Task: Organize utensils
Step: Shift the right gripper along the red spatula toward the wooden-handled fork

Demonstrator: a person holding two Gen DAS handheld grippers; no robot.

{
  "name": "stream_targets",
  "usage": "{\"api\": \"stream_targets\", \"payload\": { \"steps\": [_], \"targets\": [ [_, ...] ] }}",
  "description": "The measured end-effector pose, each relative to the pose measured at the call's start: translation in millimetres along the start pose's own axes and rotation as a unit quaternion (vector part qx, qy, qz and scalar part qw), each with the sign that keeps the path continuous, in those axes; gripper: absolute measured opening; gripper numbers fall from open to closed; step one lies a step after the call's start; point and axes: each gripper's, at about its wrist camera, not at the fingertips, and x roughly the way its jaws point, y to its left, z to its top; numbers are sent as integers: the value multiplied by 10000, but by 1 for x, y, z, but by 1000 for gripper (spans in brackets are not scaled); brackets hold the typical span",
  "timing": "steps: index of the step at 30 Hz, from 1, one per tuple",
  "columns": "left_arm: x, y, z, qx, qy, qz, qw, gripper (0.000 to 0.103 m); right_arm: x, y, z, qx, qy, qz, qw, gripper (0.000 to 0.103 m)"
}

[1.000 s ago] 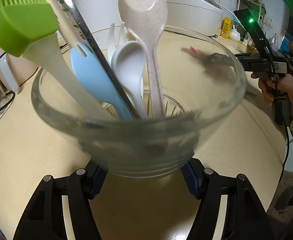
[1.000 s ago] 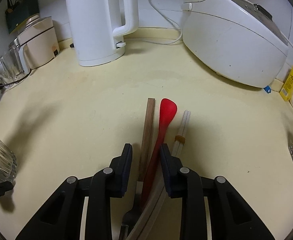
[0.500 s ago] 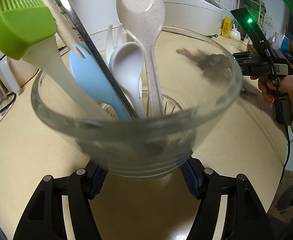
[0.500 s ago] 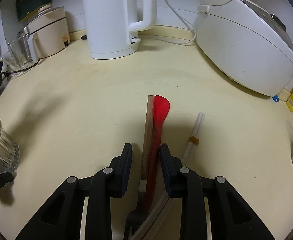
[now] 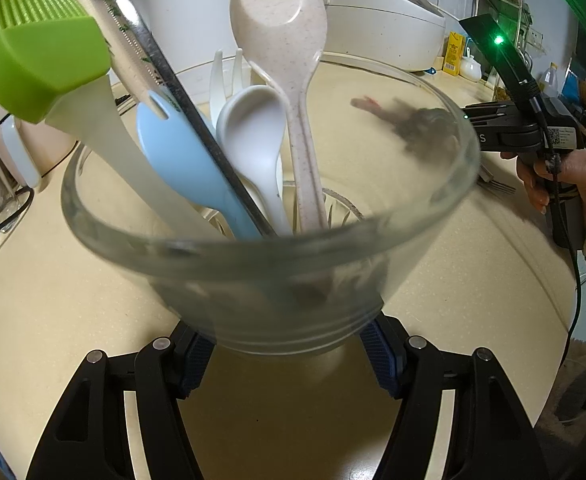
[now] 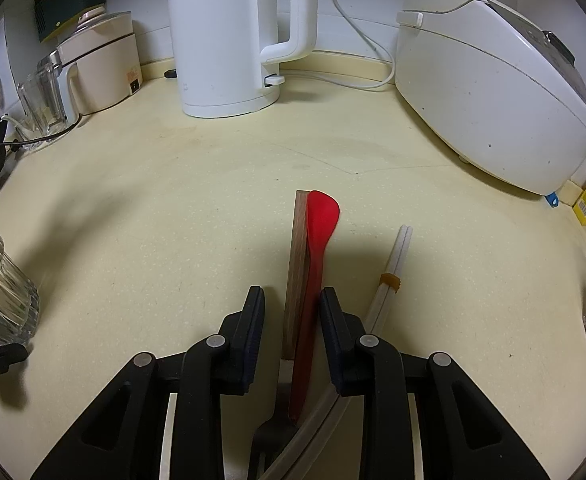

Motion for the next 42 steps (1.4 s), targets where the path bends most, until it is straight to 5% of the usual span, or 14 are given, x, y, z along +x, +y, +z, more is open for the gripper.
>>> {"api": "stream_targets", "payload": {
  "steps": [11, 14, 18, 20, 29, 35, 42],
  "targets": [
    [2, 0, 0, -25, 9, -30, 10000, 71, -4, 9, -1, 172, 185, 218, 9994, 29],
    [3, 0, 1, -29, 10, -30, 10000, 71, -5, 12, -2, 320, 296, 848, 9954, 29],
    [3, 0, 1, -38, 12, -38, 10000, 71, -2, 2, -4, 966, 467, 2124, 9713, 29],
    [3, 1, 0, -41, 12, -42, 10000, 71, -4, -4, -6, 1147, 430, 2275, 9660, 29],
    [4, 5, -1, -56, 12, -61, 10000, 71, -37, -12, -12, 934, 185, 1728, 9803, 29],
    [3, 5, -1, -68, 15, -73, 9999, 71, -48, 11, -28, 104, 189, 941, 9953, 29],
    [-1, 10, -6, -81, 12, -89, 9999, 71, -38, 31, -24, -435, 166, 469, 9978, 28]
  ]
}}
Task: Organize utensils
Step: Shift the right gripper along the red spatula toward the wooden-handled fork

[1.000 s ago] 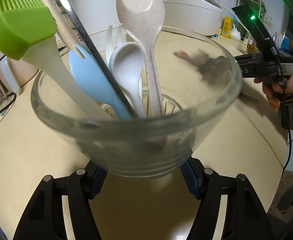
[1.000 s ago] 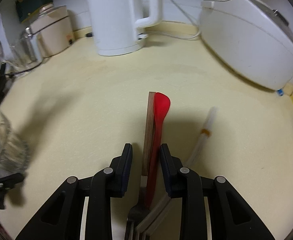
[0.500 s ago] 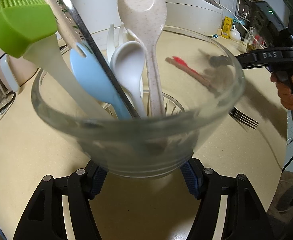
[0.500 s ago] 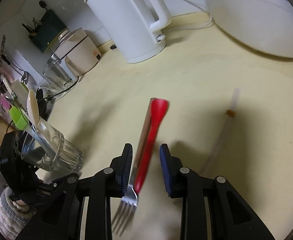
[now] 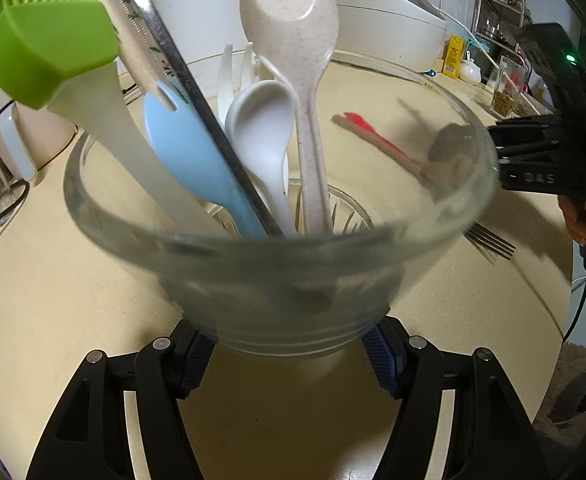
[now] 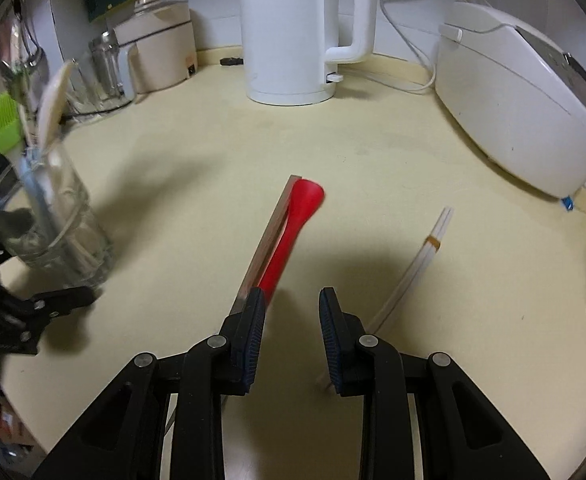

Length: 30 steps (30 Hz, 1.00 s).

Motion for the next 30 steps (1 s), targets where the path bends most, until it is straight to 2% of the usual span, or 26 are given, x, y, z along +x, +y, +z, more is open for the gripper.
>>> {"api": "stream_targets", "payload": {
  "steps": [10, 13, 26, 30],
  "targets": [
    [-1, -1, -1, -26, 11, -30, 10000, 72, 22, 14, 8, -177, 209, 61, 9996, 28],
    [-1, -1, -1, -27, 11, -31, 10000, 72, 19, 16, 7, -200, 158, 13, 9997, 28],
    [-2, 0, -2, -28, 12, -31, 10000, 71, 8, -24, -1, 196, 176, -635, 9976, 28],
    [-2, 1, -2, -34, 13, -39, 10000, 72, -16, -12, -6, 91, -115, -260, 9996, 28]
  ]
}}
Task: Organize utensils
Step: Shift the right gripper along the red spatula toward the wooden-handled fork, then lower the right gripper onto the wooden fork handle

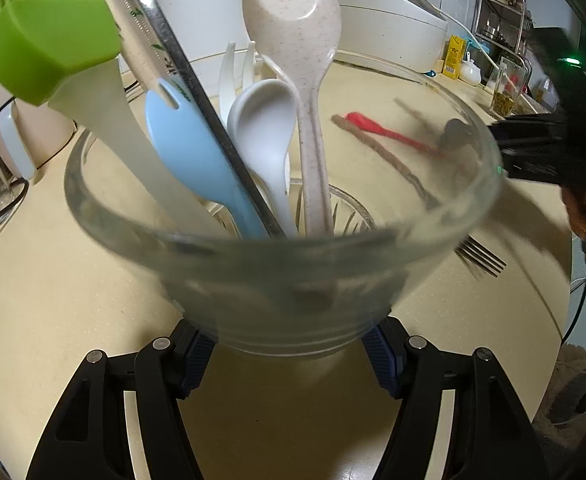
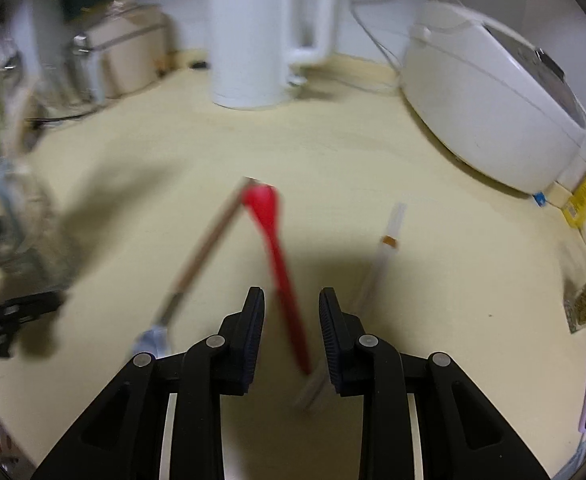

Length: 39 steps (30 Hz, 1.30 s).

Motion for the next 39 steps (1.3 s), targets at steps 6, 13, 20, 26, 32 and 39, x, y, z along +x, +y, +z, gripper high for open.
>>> {"api": "stream_targets", "payload": {
  "steps": [6, 13, 20, 26, 32, 39],
  "targets": [
    [0, 1, 0, 14, -4, 17, 10000, 72, -8, 30, -25, -371, 188, 276, 9988, 28],
    [2, 0, 2, 17, -1, 22, 10000, 72, -7, 46, -42, -444, 267, 429, 9977, 28],
    [3, -1, 4, 29, -3, 37, 10000, 72, -9, 56, -41, -329, 335, 1364, 9895, 28],
    [3, -2, 4, 26, -1, 32, 10000, 72, -6, 28, -33, 282, 366, 1209, 9916, 28],
    [3, -2, 4, 23, 0, 30, 10000, 72, 3, 15, -12, 577, 350, 1306, 9891, 28],
    [3, -3, 5, 42, -7, 55, 10000, 72, 41, 12, 33, 1067, 511, 1391, 9832, 28]
  ]
}}
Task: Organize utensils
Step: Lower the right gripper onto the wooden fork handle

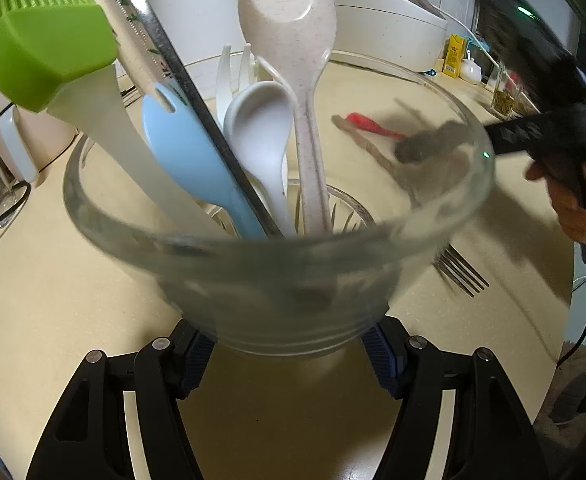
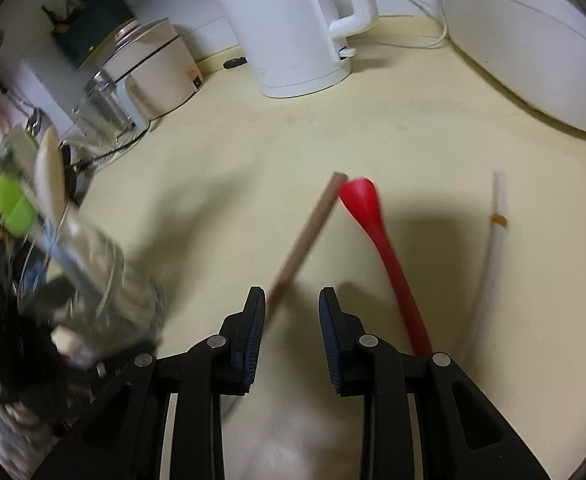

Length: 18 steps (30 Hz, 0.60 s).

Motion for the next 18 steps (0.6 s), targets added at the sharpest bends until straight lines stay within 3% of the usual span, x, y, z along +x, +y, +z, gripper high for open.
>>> {"api": "stream_targets", "payload": {
  "steps": [7, 18],
  "targets": [
    [0, -2, 0, 7, -2, 6, 10000, 72, 29, 7, 25, 28, 84, -407, 9991, 28],
    [-2, -3, -3, 15, -7, 19, 10000, 72, 52, 30, 44, -796, -33, -748, 9940, 28]
  ]
}}
